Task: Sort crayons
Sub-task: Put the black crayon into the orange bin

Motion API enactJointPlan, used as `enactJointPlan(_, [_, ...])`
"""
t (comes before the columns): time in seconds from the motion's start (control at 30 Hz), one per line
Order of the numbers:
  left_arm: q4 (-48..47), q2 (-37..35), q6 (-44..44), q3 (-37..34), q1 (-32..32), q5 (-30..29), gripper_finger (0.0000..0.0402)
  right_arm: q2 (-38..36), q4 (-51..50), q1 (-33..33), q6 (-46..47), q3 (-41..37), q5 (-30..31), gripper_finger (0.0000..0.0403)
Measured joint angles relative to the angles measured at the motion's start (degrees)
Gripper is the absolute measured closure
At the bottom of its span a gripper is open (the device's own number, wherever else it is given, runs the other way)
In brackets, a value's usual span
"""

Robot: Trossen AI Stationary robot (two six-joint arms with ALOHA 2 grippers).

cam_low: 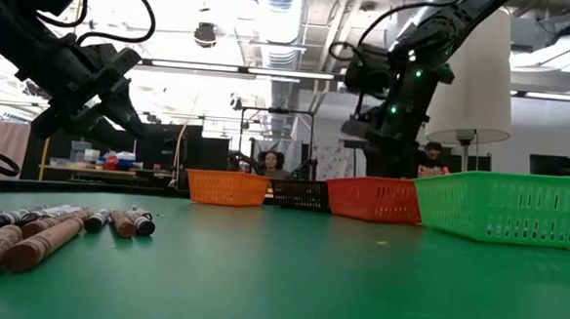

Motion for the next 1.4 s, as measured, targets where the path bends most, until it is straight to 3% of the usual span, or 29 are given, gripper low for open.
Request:
enactJointPlan(0.33, [0.0,0.0,0.6,0.0,0.0,2.0,0.0221,-14.0,0.7,1.1,0.1,0.0,0.0,0.0326])
enactJointPlan(0.47, [0.0,0.0,1.7,0.0,0.0,4.0,0.0221,-18.5,5.0,5.7,-5.6,0.0,-1.3,0.0326])
enactJointPlan(0.6, [0.0,0.0,1.7,0.0,0.0,3.0,0.0221,-19.1,11.5,13.1,-5.5,0.1,-0.1,0.0326])
enactJointPlan(0.83, [0.0,0.0,0.0,0.0,0.0,1.1,0.0221,-11.8,22.0,24.5,-3.9,0.2,8.0,0.0326])
enactJointPlan(0.97, [0.0,0.0,-0.1,0.0,0.0,1.1,0.0221,-5.2,22.4,27.9,-2.4,3.3,9.7,0.0326])
enactJointPlan(1.17, [0.0,0.0,-0.2,0.0,0.0,1.1,0.0221,6.6,20.6,31.8,-2.2,13.1,9.7,0.0326])
enactJointPlan(1.4, [0.0,0.0,-0.2,0.0,0.0,1.1,0.0221,19.7,10.7,33.6,-1.2,28.6,11.3,0.0326])
